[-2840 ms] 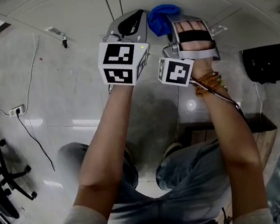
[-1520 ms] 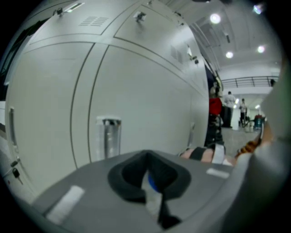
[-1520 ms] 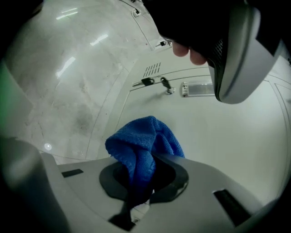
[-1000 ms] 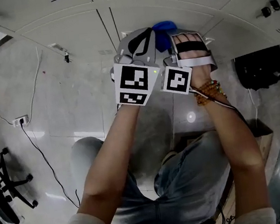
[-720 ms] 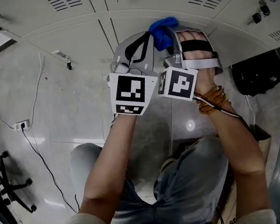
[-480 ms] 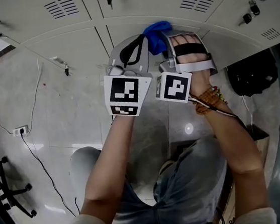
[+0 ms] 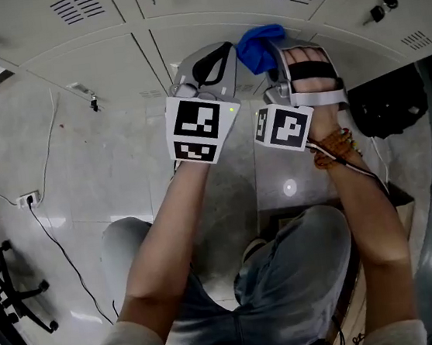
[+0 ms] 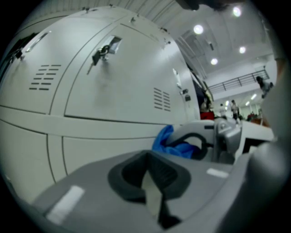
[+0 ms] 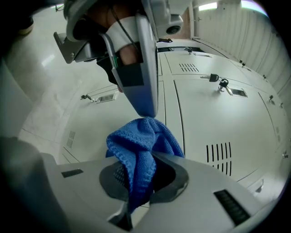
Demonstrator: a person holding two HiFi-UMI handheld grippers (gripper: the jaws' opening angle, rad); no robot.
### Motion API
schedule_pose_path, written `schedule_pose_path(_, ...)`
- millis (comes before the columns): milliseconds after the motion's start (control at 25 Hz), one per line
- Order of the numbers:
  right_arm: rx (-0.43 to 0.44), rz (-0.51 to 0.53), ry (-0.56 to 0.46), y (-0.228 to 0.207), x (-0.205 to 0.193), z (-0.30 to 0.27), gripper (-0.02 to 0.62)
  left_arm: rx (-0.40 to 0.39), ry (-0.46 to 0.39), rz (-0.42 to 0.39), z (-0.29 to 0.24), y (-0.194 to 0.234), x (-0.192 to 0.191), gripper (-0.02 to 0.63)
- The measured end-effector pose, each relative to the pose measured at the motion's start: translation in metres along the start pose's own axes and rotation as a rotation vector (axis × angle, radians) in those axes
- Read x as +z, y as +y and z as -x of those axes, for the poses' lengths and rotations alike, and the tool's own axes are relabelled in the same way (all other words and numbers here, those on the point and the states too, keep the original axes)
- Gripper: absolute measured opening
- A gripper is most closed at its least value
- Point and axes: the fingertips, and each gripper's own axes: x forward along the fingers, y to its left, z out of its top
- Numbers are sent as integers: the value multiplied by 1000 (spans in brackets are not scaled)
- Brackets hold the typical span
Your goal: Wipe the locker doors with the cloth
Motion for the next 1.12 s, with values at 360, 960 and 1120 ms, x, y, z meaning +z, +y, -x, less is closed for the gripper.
schedule_pose_path(360, 93, 101, -38, 103, 29, -31, 46, 17, 72, 44, -29, 15, -95, 2)
schedule_pose_path(960, 417, 105, 33, 323, 49, -85, 46, 37, 228, 64, -30, 25, -245, 2)
schedule_pose_path(1120, 426, 140, 51, 341, 46, -95, 46, 34, 271, 54, -26, 30, -266, 2)
